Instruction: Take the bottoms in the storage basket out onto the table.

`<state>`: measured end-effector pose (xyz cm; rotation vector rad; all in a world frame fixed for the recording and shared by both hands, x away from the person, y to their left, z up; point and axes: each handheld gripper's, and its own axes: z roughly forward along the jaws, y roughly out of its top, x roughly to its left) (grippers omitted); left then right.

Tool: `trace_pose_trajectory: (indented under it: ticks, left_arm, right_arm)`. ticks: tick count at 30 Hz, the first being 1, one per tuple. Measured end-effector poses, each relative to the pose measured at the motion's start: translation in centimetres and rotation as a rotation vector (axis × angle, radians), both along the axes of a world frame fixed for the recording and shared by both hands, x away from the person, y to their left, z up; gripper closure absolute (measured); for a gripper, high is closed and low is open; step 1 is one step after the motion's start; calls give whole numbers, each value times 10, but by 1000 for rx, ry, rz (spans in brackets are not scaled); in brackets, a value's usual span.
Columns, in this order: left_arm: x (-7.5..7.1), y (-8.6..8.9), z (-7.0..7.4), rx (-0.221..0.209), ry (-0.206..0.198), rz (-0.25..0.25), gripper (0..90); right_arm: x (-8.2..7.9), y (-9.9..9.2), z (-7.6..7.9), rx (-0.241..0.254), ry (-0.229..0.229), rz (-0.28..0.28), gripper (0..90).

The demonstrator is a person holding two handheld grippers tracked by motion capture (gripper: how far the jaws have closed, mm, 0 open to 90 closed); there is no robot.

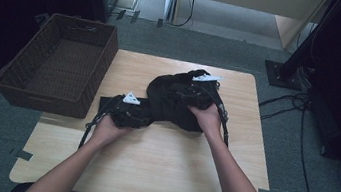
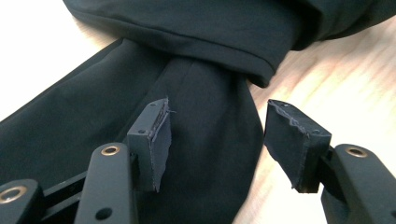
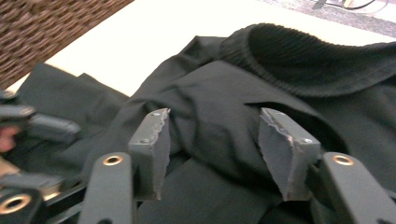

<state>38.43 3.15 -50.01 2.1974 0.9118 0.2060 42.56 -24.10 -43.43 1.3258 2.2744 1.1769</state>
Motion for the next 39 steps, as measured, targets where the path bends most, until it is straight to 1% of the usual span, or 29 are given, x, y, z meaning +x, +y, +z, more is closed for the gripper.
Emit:
trace_pose_trajectory:
  ticks: [3,5,6,7,9,10,12,13,14,15,16,17,18,19,20,21,22,23,24,25,26,28,31,33,34,35,37,38,39]
  left_arm:
    - [4,-3,-4,20,10,-12,407]
    - [5,-5,-6,25,15,-11,407]
    - [4,-5,-7,31,-1,-12,415]
    - [4,-5,-7,31,-1,-12,424]
    - [3,-6,-7,41,-20,-10,445]
    - [2,-5,-8,47,-34,-13,470]
    - [1,-4,-9,58,-62,-21,516]
    - [1,-3,-9,64,-75,-26,574]
    - [3,-1,-10,55,-72,-19,606]
    - [3,-1,-10,55,-72,-19,644]
    - [4,-1,-10,51,-74,-16,695]
    - [4,-1,-10,51,-74,-16,730]
    - [4,-1,-10,47,-71,-19,730]
    - [4,-1,-11,41,-71,-21,790]
    - [4,-1,-11,42,-74,-29,835]
    - [3,-2,-11,46,-81,-33,851]
    - [3,-2,-11,45,-75,-37,859]
    - [3,-2,-10,39,-64,-39,864]
    - [3,-1,-10,31,-43,-44,865]
    - [1,0,-8,25,-16,-52,867]
    - [-1,0,-7,29,-2,-60,867]
    - [-9,3,-3,34,18,-80,867]
    - [-22,15,3,-1,46,-94,867]
    - [-33,31,6,-21,70,-96,867]
    - [-33,31,6,-21,70,-96,867]
    - [-38,35,6,-34,81,-89,867]
    - [-47,43,4,-39,105,-90,867]
    - [-52,46,3,-39,114,-94,866]
    - [-55,48,2,-34,123,-98,866]
  right_arm:
    - [-18,6,-8,10,-7,17,431]
    - [-19,9,-11,7,8,35,437]
    - [-20,15,-19,-14,28,38,436]
    - [-20,15,-19,-14,28,38,436]
    - [-17,21,-29,-60,22,41,427]
    - [-16,24,-33,-80,27,33,425]
    - [-13,29,-40,-95,33,24,425]
    - [-7,32,-46,-111,36,15,426]
    - [-5,34,-49,-117,52,9,428]
    - [-5,34,-49,-117,52,9,428]
    - [0,36,-57,-127,74,10,450]
    - [0,36,-57,-127,74,10,450]
    - [3,36,-60,-125,83,5,462]
    - [4,36,-63,-115,84,8,484]
    - [6,36,-65,-102,84,4,517]
    - [7,36,-66,-85,102,1,566]
    - [9,37,-65,-91,111,9,625]
    - [11,37,-63,-98,121,19,722]
    - [13,36,-61,-96,130,22,787]
    - [20,34,-52,-81,156,20,865]
    - [20,34,-52,-81,156,20,865]
    - [26,32,-43,-78,138,12,872]
    - [37,27,-25,-87,99,-2,873]
    - [47,20,-11,-111,69,-11,873]
    - [47,20,-11,-111,69,-11,873]
    - [50,18,-8,-112,62,-20,872]
    - [55,12,-3,-116,48,-36,872]
    - [60,6,-3,-110,40,-66,872]
    - [60,6,-3,-110,40,-66,872]
